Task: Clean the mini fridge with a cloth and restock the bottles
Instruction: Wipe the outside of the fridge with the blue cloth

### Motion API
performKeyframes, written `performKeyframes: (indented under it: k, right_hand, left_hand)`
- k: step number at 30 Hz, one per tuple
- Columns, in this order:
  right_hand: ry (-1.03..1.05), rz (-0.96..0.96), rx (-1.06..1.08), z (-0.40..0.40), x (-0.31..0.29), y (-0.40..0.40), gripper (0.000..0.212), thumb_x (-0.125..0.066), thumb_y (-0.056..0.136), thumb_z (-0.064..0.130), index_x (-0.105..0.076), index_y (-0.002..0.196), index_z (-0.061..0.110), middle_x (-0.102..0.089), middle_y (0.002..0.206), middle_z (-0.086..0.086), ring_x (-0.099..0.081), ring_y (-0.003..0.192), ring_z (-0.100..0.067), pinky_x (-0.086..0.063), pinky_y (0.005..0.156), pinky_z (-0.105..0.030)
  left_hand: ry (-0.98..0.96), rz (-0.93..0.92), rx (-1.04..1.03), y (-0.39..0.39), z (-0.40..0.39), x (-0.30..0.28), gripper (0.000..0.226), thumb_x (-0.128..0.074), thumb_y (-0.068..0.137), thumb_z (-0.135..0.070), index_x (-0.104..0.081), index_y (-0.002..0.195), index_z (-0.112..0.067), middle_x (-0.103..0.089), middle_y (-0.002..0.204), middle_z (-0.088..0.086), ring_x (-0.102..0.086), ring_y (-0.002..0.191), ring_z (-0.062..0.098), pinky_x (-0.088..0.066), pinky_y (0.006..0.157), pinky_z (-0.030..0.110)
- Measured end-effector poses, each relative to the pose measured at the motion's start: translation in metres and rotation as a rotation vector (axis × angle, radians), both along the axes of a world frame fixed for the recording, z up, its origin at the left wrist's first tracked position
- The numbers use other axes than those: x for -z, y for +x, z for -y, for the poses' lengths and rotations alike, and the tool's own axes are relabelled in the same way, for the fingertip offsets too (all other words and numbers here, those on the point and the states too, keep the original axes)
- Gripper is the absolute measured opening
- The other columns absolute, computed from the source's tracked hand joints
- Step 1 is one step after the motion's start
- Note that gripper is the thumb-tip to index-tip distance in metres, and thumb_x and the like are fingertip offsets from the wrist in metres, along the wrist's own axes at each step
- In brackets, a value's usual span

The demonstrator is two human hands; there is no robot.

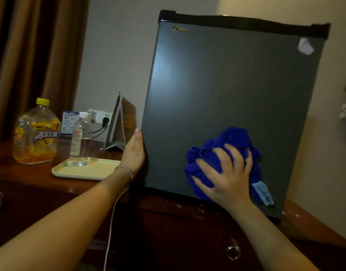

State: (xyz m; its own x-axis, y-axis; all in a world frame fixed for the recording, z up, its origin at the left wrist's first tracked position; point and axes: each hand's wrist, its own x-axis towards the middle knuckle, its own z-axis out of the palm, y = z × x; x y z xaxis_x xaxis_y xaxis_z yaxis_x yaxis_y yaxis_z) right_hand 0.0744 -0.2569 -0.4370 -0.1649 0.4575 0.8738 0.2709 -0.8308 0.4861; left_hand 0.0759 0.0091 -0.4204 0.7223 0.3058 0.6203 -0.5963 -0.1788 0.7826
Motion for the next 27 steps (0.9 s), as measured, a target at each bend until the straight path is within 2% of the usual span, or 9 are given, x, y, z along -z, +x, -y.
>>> performKeyframes:
  k: [3, 7, 11, 13, 21, 24, 27]
  right_hand:
    - [0.02, -0.011, 0.028, 0.038, 0.005, -0.003, 0.042, -0.067, 0.082, 0.057, -0.061, 0.114, 0.031, -0.049, 0.13, -0.01, -0.042, 0.127, -0.039, -0.022, 0.108, -0.066]
    - [0.072, -0.019, 0.065, 0.087, 0.014, -0.005, 0.039, -0.063, 0.087, 0.057, -0.061, 0.115, 0.03, -0.048, 0.129, -0.012, -0.041, 0.126, -0.041, -0.029, 0.101, -0.068]
    - [0.122, -0.038, 0.045, 0.12, 0.023, -0.003, 0.039, -0.06, 0.091, 0.058, -0.06, 0.115, 0.027, -0.047, 0.128, -0.015, -0.04, 0.125, -0.046, -0.038, 0.089, -0.071]
    - [0.15, -0.035, 0.035, 0.121, 0.025, -0.002, 0.039, -0.061, 0.09, 0.057, -0.06, 0.115, 0.027, -0.047, 0.127, -0.016, -0.04, 0.124, -0.047, -0.039, 0.088, -0.072]
    - [0.157, 0.019, 0.014, 0.045, 0.029, -0.002, 0.04, -0.068, 0.081, 0.059, -0.062, 0.11, 0.033, -0.049, 0.128, -0.01, -0.042, 0.125, -0.04, -0.029, 0.101, -0.066]
    - [0.218, 0.002, -0.015, -0.006, 0.027, -0.004, 0.035, -0.072, 0.079, 0.059, -0.072, 0.101, 0.032, -0.058, 0.123, -0.011, -0.047, 0.123, -0.04, -0.03, 0.102, -0.066]
    - [0.246, -0.041, -0.028, -0.052, 0.026, -0.007, 0.033, -0.073, 0.078, 0.058, -0.076, 0.097, 0.031, -0.067, 0.118, -0.015, -0.049, 0.121, -0.041, -0.028, 0.105, -0.067]
  left_hand:
    - [0.018, -0.007, 0.0, -0.002, 0.0, 0.0, 0.049, -0.013, 0.101, -0.058, -0.05, 0.126, -0.04, -0.058, 0.123, -0.011, -0.051, 0.121, 0.008, -0.038, 0.102, 0.029]
    - [0.035, -0.004, -0.009, -0.003, 0.0, 0.0, 0.049, -0.012, 0.1, -0.059, -0.049, 0.127, -0.04, -0.057, 0.124, -0.011, -0.05, 0.12, 0.007, -0.039, 0.104, 0.031]
    - [0.024, -0.009, -0.017, -0.002, 0.002, -0.001, 0.049, -0.011, 0.101, -0.057, -0.048, 0.126, -0.04, -0.056, 0.12, -0.013, -0.049, 0.116, 0.004, -0.038, 0.099, 0.027]
    - [0.015, -0.01, -0.019, -0.001, 0.003, 0.0, 0.048, -0.01, 0.101, -0.057, -0.048, 0.125, -0.04, -0.057, 0.115, -0.015, -0.05, 0.113, 0.003, -0.038, 0.097, 0.025]
    - [0.007, -0.015, -0.023, -0.001, 0.002, 0.0, 0.06, -0.009, 0.101, -0.057, -0.047, 0.139, -0.031, -0.053, 0.123, -0.012, -0.045, 0.119, 0.005, -0.033, 0.101, 0.027]
    - [-0.005, -0.017, -0.036, -0.001, 0.001, 0.001, 0.06, -0.011, 0.102, -0.056, -0.045, 0.143, -0.028, -0.052, 0.125, -0.012, -0.043, 0.12, 0.004, -0.031, 0.102, 0.025]
    - [-0.002, -0.027, -0.04, 0.001, -0.001, 0.003, 0.064, -0.012, 0.101, -0.059, -0.044, 0.146, -0.026, -0.052, 0.134, -0.009, -0.042, 0.128, 0.007, -0.03, 0.11, 0.029]
